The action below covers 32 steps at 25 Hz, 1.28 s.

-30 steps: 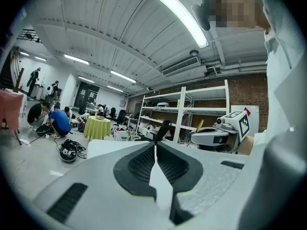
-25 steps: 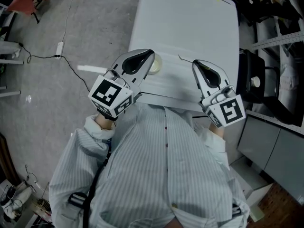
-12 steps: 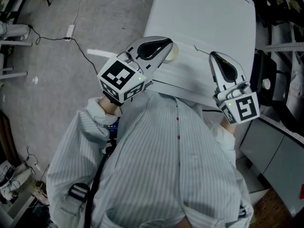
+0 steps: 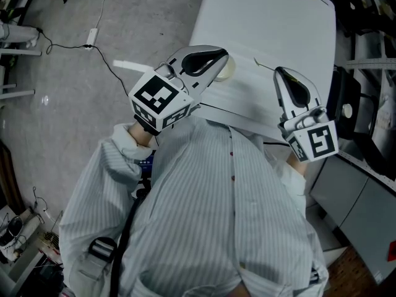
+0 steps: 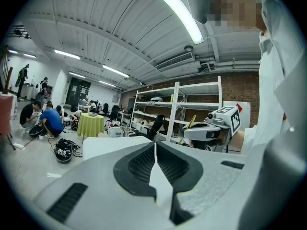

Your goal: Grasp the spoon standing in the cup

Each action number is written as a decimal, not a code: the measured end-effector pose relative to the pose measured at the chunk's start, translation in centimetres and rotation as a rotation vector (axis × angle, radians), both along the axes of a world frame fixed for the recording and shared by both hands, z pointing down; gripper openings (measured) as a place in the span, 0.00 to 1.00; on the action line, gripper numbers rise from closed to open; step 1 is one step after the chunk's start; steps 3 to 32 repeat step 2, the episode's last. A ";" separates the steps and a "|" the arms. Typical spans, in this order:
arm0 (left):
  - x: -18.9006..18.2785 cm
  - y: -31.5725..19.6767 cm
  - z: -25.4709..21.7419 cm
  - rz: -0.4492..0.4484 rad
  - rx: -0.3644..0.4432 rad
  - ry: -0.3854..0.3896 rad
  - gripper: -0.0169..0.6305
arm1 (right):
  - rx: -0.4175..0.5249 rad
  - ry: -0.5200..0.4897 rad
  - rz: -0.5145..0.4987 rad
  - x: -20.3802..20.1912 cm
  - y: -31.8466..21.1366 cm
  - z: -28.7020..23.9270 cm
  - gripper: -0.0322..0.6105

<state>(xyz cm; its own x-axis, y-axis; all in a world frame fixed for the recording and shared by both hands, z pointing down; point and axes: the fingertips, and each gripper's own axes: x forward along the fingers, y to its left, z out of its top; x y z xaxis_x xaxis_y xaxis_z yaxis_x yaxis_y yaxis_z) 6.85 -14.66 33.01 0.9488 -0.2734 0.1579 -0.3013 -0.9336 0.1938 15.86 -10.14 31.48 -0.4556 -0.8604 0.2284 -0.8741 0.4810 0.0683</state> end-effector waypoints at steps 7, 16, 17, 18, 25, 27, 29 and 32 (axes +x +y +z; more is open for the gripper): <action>-0.1 -0.2 0.0 0.004 0.001 -0.004 0.05 | 0.000 -0.001 0.002 -0.1 -0.2 -0.1 0.07; -0.1 -0.2 0.0 0.004 0.001 -0.004 0.05 | 0.000 -0.001 0.002 -0.1 -0.2 -0.1 0.07; -0.1 -0.2 0.0 0.004 0.001 -0.004 0.05 | 0.000 -0.001 0.002 -0.1 -0.2 -0.1 0.07; -0.1 -0.2 0.0 0.004 0.001 -0.004 0.05 | 0.000 -0.001 0.002 -0.1 -0.2 -0.1 0.07; -0.1 -0.2 0.0 0.004 0.001 -0.004 0.05 | 0.000 -0.001 0.002 -0.1 -0.2 -0.1 0.07; -0.1 -0.2 0.0 0.004 0.001 -0.004 0.05 | 0.000 -0.001 0.002 -0.1 -0.2 -0.1 0.07; -0.1 -0.2 0.0 0.004 0.001 -0.004 0.05 | 0.000 -0.001 0.002 -0.1 -0.2 -0.1 0.07; -0.1 -0.2 0.0 0.004 0.001 -0.004 0.05 | 0.000 -0.001 0.002 -0.1 -0.2 -0.1 0.07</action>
